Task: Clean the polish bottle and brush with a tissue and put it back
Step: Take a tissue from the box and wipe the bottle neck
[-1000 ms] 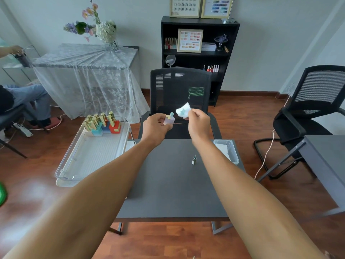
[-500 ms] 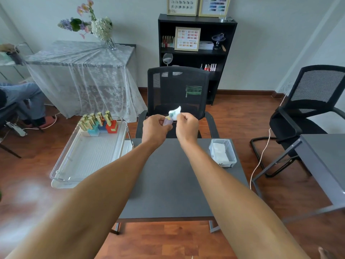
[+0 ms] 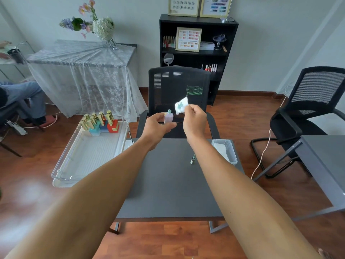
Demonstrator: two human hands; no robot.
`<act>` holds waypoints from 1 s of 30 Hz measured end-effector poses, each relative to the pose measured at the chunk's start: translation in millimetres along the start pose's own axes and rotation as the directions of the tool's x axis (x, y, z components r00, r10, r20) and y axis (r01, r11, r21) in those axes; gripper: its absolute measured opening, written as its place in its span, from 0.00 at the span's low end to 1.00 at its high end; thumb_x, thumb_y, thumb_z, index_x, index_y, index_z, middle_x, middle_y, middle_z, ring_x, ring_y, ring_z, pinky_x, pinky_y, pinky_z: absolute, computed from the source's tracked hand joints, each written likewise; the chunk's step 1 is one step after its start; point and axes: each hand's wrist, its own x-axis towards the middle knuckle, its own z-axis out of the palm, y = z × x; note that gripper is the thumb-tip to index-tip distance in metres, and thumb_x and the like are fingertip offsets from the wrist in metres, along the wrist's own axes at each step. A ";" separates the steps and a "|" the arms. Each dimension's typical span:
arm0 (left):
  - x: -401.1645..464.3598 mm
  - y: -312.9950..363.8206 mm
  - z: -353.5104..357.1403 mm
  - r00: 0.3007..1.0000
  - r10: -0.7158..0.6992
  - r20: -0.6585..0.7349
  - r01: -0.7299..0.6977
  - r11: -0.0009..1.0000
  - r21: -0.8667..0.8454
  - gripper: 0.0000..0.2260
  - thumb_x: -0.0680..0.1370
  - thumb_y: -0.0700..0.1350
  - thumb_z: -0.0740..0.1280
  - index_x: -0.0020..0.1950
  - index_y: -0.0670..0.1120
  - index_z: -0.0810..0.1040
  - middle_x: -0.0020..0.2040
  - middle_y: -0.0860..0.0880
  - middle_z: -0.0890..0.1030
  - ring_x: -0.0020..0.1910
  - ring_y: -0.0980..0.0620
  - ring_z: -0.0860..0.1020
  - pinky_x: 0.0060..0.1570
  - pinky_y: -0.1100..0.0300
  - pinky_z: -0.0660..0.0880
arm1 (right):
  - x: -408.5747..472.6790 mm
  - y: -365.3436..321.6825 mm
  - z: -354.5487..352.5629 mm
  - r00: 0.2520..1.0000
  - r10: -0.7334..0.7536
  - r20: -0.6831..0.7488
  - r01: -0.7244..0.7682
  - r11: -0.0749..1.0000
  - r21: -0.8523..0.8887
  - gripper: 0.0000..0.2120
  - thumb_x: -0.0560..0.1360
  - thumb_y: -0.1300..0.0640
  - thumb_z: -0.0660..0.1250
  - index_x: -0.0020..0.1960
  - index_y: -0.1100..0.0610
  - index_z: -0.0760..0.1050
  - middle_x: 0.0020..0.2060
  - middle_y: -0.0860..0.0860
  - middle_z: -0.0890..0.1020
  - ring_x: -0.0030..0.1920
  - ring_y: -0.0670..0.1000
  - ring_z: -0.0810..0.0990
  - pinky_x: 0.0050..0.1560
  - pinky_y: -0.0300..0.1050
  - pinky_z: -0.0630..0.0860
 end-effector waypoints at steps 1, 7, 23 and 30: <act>-0.6 1.0 -0.9 1.000 0.005 0.000 -0.005 1.000 0.013 0.23 0.76 0.43 0.79 0.69 0.43 0.79 0.61 0.43 0.83 0.59 0.44 0.83 0.63 0.47 0.80 | 0.6 -1.1 0.8 1.000 -0.008 0.018 0.008 1.000 -0.006 0.11 0.79 0.62 0.62 0.44 0.64 0.81 0.35 0.48 0.80 0.35 0.41 0.76 0.36 0.38 0.70; 0.0 6.0 -10.0 0.998 0.040 0.046 -0.043 0.997 0.066 0.15 0.80 0.43 0.76 0.64 0.40 0.83 0.51 0.45 0.85 0.49 0.48 0.81 0.62 0.48 0.80 | 1.2 -6.7 4.2 0.989 -0.064 0.133 0.067 0.998 -0.018 0.11 0.81 0.62 0.63 0.52 0.64 0.84 0.44 0.54 0.85 0.41 0.46 0.79 0.41 0.41 0.75; -0.5 -1.8 -0.8 0.998 0.049 -0.033 -0.041 0.977 0.212 0.12 0.81 0.48 0.73 0.59 0.41 0.86 0.50 0.44 0.86 0.50 0.45 0.83 0.54 0.51 0.80 | -22.1 0.1 13.7 0.992 0.006 0.127 0.006 0.995 -0.096 0.11 0.80 0.61 0.64 0.43 0.63 0.81 0.34 0.49 0.81 0.39 0.50 0.78 0.45 0.54 0.78; 1.8 -6.1 -1.1 0.988 0.063 -0.143 -0.017 0.953 0.303 0.11 0.77 0.47 0.78 0.56 0.42 0.87 0.44 0.50 0.84 0.42 0.53 0.80 0.36 0.65 0.70 | -26.6 0.0 2.1 0.994 -0.012 0.107 0.022 0.996 -0.091 0.11 0.79 0.62 0.63 0.43 0.65 0.81 0.37 0.57 0.83 0.39 0.51 0.77 0.43 0.53 0.77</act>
